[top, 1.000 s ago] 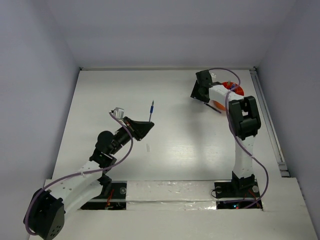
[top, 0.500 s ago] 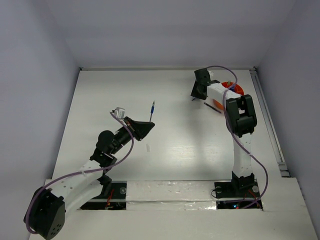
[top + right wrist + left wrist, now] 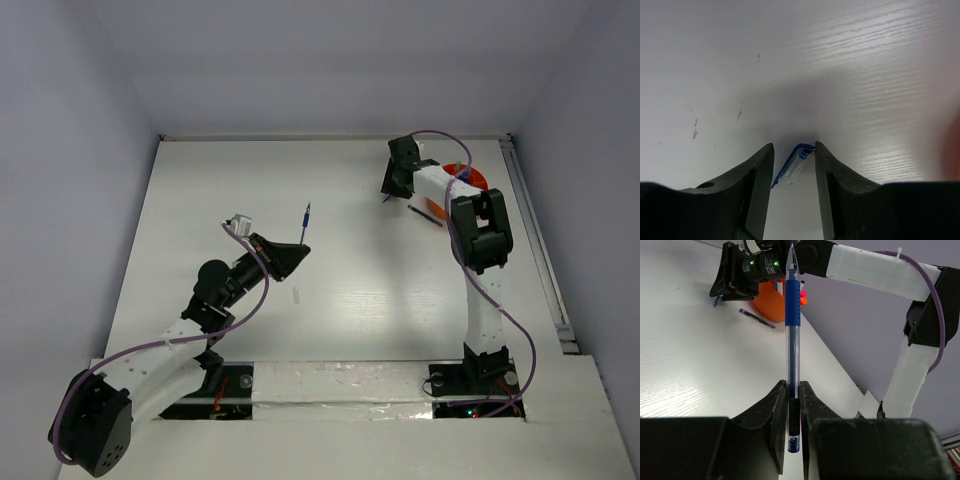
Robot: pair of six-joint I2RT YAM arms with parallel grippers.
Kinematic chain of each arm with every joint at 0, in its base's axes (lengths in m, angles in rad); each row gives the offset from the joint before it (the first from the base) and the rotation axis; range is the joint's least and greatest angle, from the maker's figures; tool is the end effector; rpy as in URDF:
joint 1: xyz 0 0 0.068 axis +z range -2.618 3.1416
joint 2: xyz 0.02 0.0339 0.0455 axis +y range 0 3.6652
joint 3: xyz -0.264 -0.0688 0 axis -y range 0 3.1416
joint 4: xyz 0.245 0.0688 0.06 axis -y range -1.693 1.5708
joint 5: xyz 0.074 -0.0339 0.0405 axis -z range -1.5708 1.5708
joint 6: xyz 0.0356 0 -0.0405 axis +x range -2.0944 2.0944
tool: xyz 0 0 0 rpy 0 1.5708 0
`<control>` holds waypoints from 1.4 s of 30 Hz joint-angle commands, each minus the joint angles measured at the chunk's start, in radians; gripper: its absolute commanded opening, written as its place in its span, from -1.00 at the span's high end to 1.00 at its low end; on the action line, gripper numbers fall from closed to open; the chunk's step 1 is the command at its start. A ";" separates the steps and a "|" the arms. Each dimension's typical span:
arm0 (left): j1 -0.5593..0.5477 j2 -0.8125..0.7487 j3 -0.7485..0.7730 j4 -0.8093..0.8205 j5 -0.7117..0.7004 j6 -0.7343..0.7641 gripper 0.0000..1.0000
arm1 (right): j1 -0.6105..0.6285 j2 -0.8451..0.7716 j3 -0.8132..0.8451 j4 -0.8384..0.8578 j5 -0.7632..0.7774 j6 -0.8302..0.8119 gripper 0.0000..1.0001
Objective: Sort the stationery into containers
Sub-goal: Pick up the pen cap from the center of the board.
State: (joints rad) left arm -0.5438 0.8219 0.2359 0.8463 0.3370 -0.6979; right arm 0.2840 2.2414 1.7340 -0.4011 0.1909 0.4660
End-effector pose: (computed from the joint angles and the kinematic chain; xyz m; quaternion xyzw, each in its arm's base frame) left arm 0.1493 -0.1040 0.2491 0.0863 0.6092 -0.5378 0.5763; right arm 0.4764 0.1320 0.1678 0.1164 0.9347 0.0347 0.3342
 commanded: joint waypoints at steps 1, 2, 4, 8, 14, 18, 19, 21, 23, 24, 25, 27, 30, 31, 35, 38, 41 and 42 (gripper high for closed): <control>-0.005 0.000 -0.010 0.073 0.013 -0.002 1.00 | 0.023 0.021 -0.016 -0.035 -0.057 -0.020 0.14; -0.005 0.000 -0.010 0.073 0.014 -0.002 1.00 | 0.023 0.021 -0.016 -0.038 -0.056 -0.021 0.17; -0.005 0.000 -0.010 0.073 0.013 0.000 1.00 | 0.023 0.023 -0.013 -0.039 -0.062 -0.026 0.36; -0.005 -0.004 -0.012 0.069 0.010 0.003 1.00 | 0.023 0.038 0.010 -0.064 -0.073 -0.038 0.53; -0.005 -0.004 -0.010 0.066 0.007 0.005 1.00 | 0.023 0.047 0.018 -0.093 -0.084 -0.069 0.26; -0.005 0.000 -0.010 0.068 0.007 0.005 1.00 | 0.032 0.041 0.013 -0.116 -0.091 -0.093 0.20; -0.005 -0.001 -0.010 0.068 0.005 0.005 1.00 | 0.032 0.035 0.006 -0.117 -0.093 -0.098 0.20; -0.005 -0.001 -0.010 0.068 0.005 0.006 1.00 | 0.032 0.035 0.012 -0.137 -0.099 -0.110 0.20; -0.005 0.000 -0.010 0.068 0.005 0.006 1.00 | 0.032 0.038 0.022 -0.156 -0.102 -0.118 0.22; -0.005 0.000 -0.009 0.069 0.007 0.005 1.00 | 0.032 0.040 0.027 -0.162 -0.103 -0.124 0.23; -0.005 0.002 -0.009 0.069 0.008 0.005 1.00 | 0.041 0.041 0.030 -0.166 -0.102 -0.124 0.26; -0.005 0.000 -0.009 0.068 0.005 0.006 1.00 | 0.041 0.046 0.038 -0.177 -0.102 -0.132 0.32; -0.005 -0.004 -0.010 0.068 0.005 0.006 1.00 | 0.041 0.056 0.045 -0.183 -0.107 -0.139 0.42; -0.005 -0.004 -0.010 0.066 0.005 0.006 1.00 | 0.041 0.061 0.050 -0.186 -0.110 -0.139 0.52; -0.005 0.000 -0.010 0.066 0.004 0.008 1.00 | 0.041 0.083 0.065 -0.196 -0.119 -0.139 0.80; -0.005 0.003 -0.009 0.068 0.004 0.009 1.00 | 0.041 0.087 0.067 -0.191 -0.126 -0.142 1.00; -0.005 0.013 -0.007 0.066 0.003 0.014 1.00 | 0.041 0.057 0.026 -0.153 -0.139 -0.132 1.00; -0.005 0.016 -0.007 0.068 0.005 0.014 1.00 | 0.041 0.040 0.025 -0.137 -0.143 -0.124 1.00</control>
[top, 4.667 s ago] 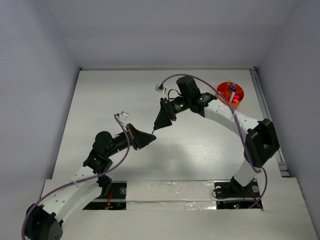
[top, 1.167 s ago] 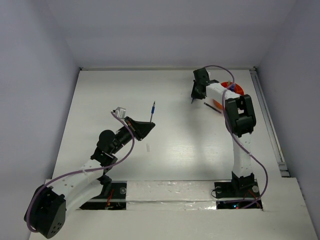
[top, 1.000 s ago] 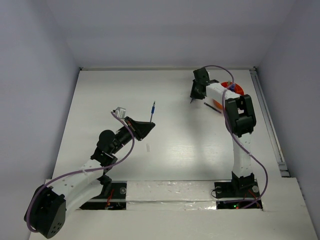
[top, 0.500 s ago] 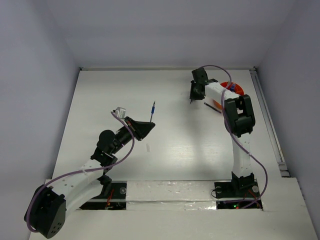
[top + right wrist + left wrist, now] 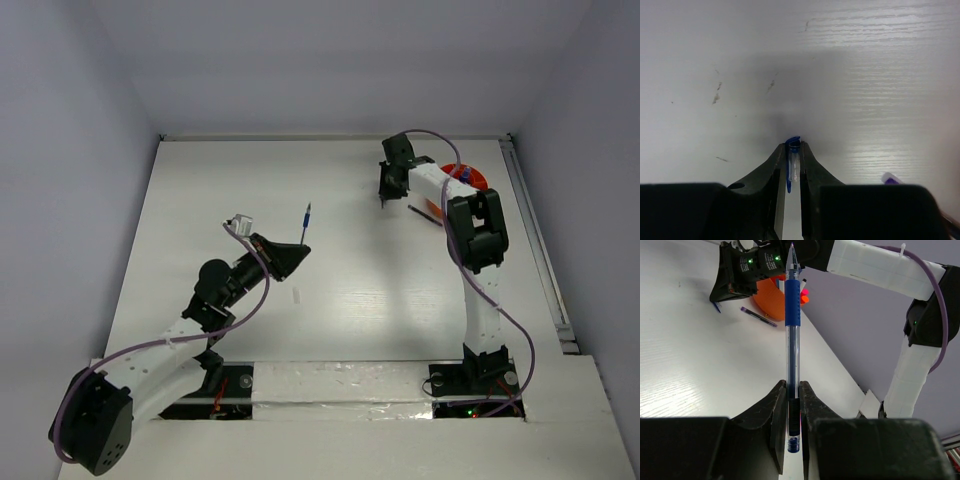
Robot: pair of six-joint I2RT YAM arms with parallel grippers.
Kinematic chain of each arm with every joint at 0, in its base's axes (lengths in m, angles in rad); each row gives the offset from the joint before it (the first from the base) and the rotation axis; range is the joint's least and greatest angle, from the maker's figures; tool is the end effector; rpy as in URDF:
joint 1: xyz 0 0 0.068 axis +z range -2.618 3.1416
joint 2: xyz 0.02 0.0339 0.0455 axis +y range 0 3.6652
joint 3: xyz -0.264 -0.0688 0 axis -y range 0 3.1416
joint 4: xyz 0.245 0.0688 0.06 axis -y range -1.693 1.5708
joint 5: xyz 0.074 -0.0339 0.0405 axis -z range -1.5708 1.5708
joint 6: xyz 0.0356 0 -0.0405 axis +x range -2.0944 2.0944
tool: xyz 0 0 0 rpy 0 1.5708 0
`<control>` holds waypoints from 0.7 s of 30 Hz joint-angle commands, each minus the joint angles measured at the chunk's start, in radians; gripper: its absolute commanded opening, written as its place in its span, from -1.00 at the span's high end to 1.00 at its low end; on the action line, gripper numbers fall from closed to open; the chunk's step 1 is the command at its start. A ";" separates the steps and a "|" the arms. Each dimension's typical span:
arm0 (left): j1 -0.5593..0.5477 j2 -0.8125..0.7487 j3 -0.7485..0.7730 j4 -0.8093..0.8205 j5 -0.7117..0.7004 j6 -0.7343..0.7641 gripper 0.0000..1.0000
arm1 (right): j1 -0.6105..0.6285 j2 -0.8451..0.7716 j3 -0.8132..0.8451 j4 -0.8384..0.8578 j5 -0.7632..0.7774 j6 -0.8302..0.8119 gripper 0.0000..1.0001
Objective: Sort the stationery into containers
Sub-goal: Pick up the pen cap from the center of the board.
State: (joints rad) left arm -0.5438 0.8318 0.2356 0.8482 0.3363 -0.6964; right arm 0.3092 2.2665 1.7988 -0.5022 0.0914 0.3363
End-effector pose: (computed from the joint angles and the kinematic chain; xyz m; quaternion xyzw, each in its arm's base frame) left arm 0.1504 -0.1046 0.2475 0.0858 0.6123 -0.5363 0.5746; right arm 0.4743 0.1481 0.1690 0.0264 0.9539 0.0524 0.2942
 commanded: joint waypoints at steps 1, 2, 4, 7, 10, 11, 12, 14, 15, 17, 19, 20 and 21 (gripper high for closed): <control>-0.005 0.009 -0.005 0.069 0.009 0.014 1.00 | 0.016 -0.007 -0.086 -0.010 -0.051 0.012 1.00; -0.005 0.015 -0.007 0.075 0.012 0.014 1.00 | 0.016 -0.075 -0.126 0.086 -0.100 0.015 1.00; -0.005 0.038 -0.005 0.100 0.026 0.011 1.00 | 0.016 -0.165 -0.218 0.199 -0.169 0.041 1.00; -0.005 0.090 -0.002 0.149 0.052 -0.005 1.00 | 0.016 -0.329 -0.381 0.400 -0.264 0.122 1.00; -0.005 0.159 0.007 0.208 0.081 -0.041 1.00 | 0.050 -0.447 -0.510 0.575 -0.326 0.203 1.00; -0.005 0.176 0.008 0.224 0.090 -0.055 1.00 | 0.070 -0.473 -0.541 0.656 -0.326 0.222 1.00; -0.005 0.206 0.011 0.239 0.101 -0.067 1.00 | 0.079 -0.520 -0.596 0.694 -0.326 0.243 1.00; -0.016 0.236 0.018 0.272 0.122 -0.104 1.00 | 0.093 -0.558 -0.644 0.805 -0.329 0.303 1.00; -0.016 0.257 0.018 0.288 0.124 -0.112 1.00 | 0.103 -0.573 -0.688 0.841 -0.334 0.326 1.00; -0.039 0.273 0.019 0.293 0.112 -0.121 1.00 | 0.117 -0.610 -0.725 0.942 -0.332 0.381 1.00; -0.067 0.286 0.021 0.299 0.089 -0.129 1.00 | 0.130 -0.628 -0.753 0.991 -0.329 0.417 1.00; -0.076 0.293 0.021 0.304 0.081 -0.130 1.00 | 0.140 -0.630 -0.754 1.022 -0.340 0.426 1.00; -0.076 0.302 0.022 0.308 0.073 -0.138 1.00 | 0.140 -0.630 -0.756 1.039 -0.346 0.441 1.00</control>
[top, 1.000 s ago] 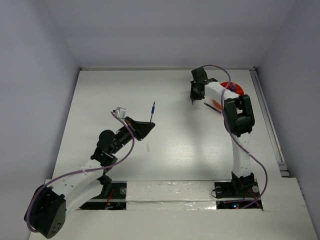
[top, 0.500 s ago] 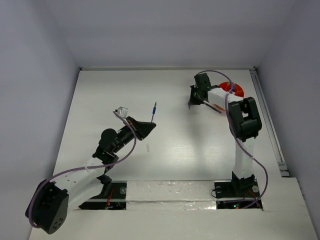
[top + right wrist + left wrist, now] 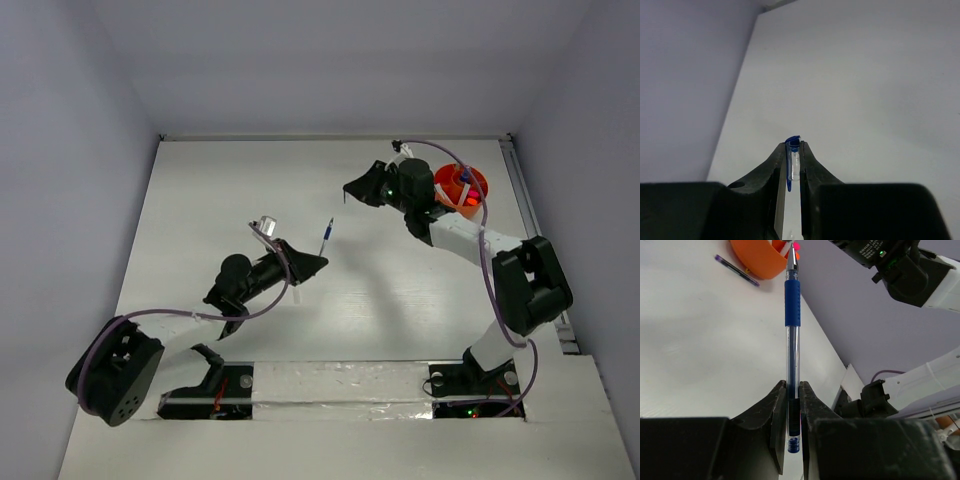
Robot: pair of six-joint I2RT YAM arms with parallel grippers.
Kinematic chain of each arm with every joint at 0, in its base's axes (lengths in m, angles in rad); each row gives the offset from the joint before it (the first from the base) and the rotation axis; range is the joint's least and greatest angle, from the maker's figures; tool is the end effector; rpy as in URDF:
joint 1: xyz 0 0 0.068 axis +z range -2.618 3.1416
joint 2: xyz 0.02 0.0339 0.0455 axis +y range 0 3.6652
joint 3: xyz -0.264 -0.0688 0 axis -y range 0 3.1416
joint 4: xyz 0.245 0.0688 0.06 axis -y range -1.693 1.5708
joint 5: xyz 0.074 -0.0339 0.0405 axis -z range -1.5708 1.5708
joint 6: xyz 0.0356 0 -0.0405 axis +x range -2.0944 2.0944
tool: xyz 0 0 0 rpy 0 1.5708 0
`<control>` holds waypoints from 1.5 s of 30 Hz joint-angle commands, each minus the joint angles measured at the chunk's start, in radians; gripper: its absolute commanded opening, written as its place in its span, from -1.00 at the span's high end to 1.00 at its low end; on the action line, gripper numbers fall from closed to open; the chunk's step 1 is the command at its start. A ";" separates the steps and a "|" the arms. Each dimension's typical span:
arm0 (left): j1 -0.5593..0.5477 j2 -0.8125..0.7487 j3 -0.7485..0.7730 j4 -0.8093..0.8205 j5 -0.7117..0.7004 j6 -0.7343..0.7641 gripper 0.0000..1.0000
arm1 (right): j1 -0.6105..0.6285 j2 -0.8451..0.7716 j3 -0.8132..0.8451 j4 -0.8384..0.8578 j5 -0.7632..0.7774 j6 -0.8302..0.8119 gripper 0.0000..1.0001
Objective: Sort the stationery into containers
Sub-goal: Pick up the pen cap from the center of the board, then close the pen cap on the pen.
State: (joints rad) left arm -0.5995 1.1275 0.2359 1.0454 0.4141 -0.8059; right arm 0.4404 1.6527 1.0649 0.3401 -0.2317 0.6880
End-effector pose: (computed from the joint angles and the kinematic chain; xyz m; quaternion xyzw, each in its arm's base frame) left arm 0.1675 -0.1318 0.2154 0.0897 0.6495 -0.5823 0.4806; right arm 0.3439 0.1711 0.2640 0.0263 0.7865 0.4034 0.4669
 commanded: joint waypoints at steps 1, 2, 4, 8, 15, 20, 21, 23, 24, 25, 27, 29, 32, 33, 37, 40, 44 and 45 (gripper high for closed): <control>-0.031 0.011 0.025 0.117 -0.017 -0.033 1.00 | 0.023 -0.019 -0.037 0.223 -0.027 0.122 1.00; -0.031 0.017 0.026 0.119 -0.020 -0.038 1.00 | 0.032 -0.028 -0.048 0.276 -0.027 0.136 1.00; -0.031 0.029 0.029 0.128 -0.026 -0.055 1.00 | 0.050 -0.042 -0.063 0.312 -0.017 0.159 1.00; -0.031 0.034 0.042 0.114 -0.047 -0.064 1.00 | 0.084 -0.088 -0.106 0.384 -0.005 0.182 1.00; -0.031 0.034 0.062 0.073 -0.070 -0.062 1.00 | 0.133 -0.180 -0.207 0.451 0.015 0.205 1.00; -0.031 0.018 0.057 0.062 -0.097 -0.065 1.00 | 0.155 -0.206 -0.253 0.474 0.031 0.206 1.00; -0.031 0.011 0.060 0.056 -0.101 -0.062 1.00 | 0.155 -0.206 -0.256 0.479 0.029 0.208 1.00; -0.031 0.006 0.065 0.047 -0.109 -0.059 1.00 | 0.164 -0.199 -0.253 0.475 0.026 0.209 1.00; -0.031 0.003 0.066 0.042 -0.109 -0.055 1.00 | 0.164 -0.195 -0.253 0.477 0.020 0.211 1.00; -0.031 0.002 0.068 0.042 -0.109 -0.053 1.00 | 0.164 -0.194 -0.256 0.482 0.020 0.214 1.00; -0.031 -0.001 0.069 0.044 -0.106 -0.052 1.00 | 0.164 -0.192 -0.261 0.487 0.028 0.212 1.00; -0.031 -0.006 0.069 0.042 -0.107 -0.050 1.00 | 0.164 -0.191 -0.258 0.487 0.028 0.211 1.00; -0.031 -0.009 0.069 0.038 -0.104 -0.050 1.00 | 0.164 -0.188 -0.249 0.481 0.026 0.205 1.00; -0.031 -0.011 0.069 0.038 -0.103 -0.050 1.00 | 0.164 -0.185 -0.246 0.479 0.028 0.203 1.00; -0.031 -0.015 0.071 0.036 -0.087 -0.050 1.00 | 0.164 -0.169 -0.224 0.478 0.022 0.205 1.00; -0.031 -0.018 0.074 0.030 -0.078 -0.047 1.00 | 0.164 -0.163 -0.221 0.490 0.014 0.212 1.00; -0.031 -0.025 0.079 0.018 -0.074 -0.041 1.00 | 0.164 -0.149 -0.209 0.493 0.006 0.217 1.00; -0.031 -0.026 0.080 0.016 -0.074 -0.041 1.00 | 0.164 -0.149 -0.209 0.494 0.006 0.217 1.00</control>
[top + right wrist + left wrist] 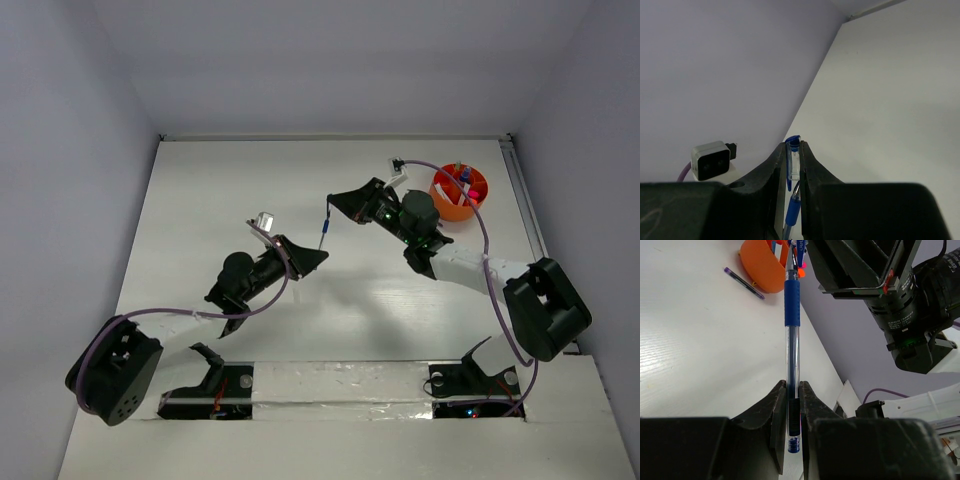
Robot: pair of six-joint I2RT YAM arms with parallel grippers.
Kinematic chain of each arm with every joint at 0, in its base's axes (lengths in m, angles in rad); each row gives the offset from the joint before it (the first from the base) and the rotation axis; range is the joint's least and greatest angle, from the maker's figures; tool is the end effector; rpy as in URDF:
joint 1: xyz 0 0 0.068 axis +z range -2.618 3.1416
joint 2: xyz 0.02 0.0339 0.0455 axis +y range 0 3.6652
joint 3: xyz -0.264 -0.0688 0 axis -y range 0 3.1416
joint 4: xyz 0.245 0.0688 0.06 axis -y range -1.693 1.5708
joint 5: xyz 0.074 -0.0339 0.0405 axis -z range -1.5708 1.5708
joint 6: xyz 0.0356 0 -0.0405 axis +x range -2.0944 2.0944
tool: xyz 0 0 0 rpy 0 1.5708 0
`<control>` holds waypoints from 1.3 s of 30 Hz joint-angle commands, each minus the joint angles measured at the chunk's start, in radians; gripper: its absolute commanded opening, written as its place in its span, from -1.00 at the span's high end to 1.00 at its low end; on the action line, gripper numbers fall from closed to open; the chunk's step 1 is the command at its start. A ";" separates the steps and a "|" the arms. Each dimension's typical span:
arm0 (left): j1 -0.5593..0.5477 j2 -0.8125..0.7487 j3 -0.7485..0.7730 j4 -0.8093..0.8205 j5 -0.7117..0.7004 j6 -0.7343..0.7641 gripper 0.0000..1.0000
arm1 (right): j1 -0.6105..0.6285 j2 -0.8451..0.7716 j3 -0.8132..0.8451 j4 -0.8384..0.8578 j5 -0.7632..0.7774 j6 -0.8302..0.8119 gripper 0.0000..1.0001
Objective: Sort the stationery into containers
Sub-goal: Close the pen cap on the pen.
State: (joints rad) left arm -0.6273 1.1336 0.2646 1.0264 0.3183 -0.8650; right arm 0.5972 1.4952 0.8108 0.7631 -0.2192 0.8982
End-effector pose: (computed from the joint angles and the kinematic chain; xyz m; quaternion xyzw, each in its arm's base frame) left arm 0.1705 -0.1374 0.2212 0.0437 0.6509 -0.5853 0.4815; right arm 0.2737 0.1955 0.2769 0.0217 0.6791 0.5508 0.4848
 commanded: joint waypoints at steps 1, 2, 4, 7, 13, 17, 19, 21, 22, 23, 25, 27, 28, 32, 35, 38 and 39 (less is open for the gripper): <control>-0.003 -0.035 0.051 0.035 0.024 0.018 1.00 | 0.007 0.010 0.047 0.073 -0.005 0.008 1.00; -0.003 -0.037 0.050 0.035 0.022 0.017 1.00 | 0.007 0.008 0.045 0.073 -0.002 0.007 1.00; -0.003 -0.043 0.048 0.035 0.021 0.018 1.00 | 0.007 0.004 0.039 0.076 0.006 0.008 1.00; -0.003 -0.051 0.047 0.038 0.025 0.015 1.00 | 0.007 0.007 0.033 0.084 0.009 0.010 1.00; -0.003 -0.067 0.042 0.038 0.024 0.012 1.00 | 0.007 0.002 0.016 0.096 0.009 0.016 1.00; -0.003 -0.075 0.038 0.037 0.010 0.011 1.00 | 0.007 -0.007 0.001 0.100 0.015 0.016 1.00; -0.003 -0.071 0.041 0.034 0.008 0.011 1.00 | 0.007 -0.009 -0.001 0.107 0.015 0.018 1.00; -0.003 -0.060 0.048 0.032 0.010 0.012 1.00 | 0.007 -0.015 -0.005 0.111 0.017 0.018 1.00; -0.003 -0.058 0.051 0.034 0.014 0.012 1.00 | 0.007 -0.016 -0.004 0.110 0.018 0.016 1.00; -0.003 -0.054 0.053 0.035 0.016 0.012 1.00 | 0.007 -0.021 -0.004 0.107 0.021 0.016 1.00; -0.012 -0.048 0.053 0.035 0.016 0.012 1.00 | 0.007 -0.029 -0.001 0.102 0.024 0.013 1.00; -0.012 -0.048 0.051 0.037 0.016 0.012 1.00 | 0.007 -0.032 -0.004 0.104 0.027 0.011 1.00; -0.012 -0.047 0.050 0.037 0.015 0.012 1.00 | 0.007 -0.035 -0.004 0.105 0.027 0.011 1.00; -0.012 -0.055 0.054 0.028 0.002 0.015 1.00 | 0.007 -0.042 -0.016 0.107 0.027 0.010 1.00; -0.012 -0.061 0.064 0.008 -0.005 0.024 1.00 | 0.007 -0.061 -0.033 0.116 0.038 0.008 1.00; -0.012 -0.061 0.064 0.000 -0.008 0.026 1.00 | 0.007 -0.078 -0.036 0.108 0.044 0.002 1.00; -0.012 -0.061 0.064 0.000 -0.008 0.026 1.00 | 0.007 -0.079 -0.036 0.110 0.044 0.002 1.00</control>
State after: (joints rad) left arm -0.6338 1.0855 0.2855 0.9985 0.3180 -0.8558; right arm 0.5972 1.4593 0.7818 0.7940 -0.1947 0.9123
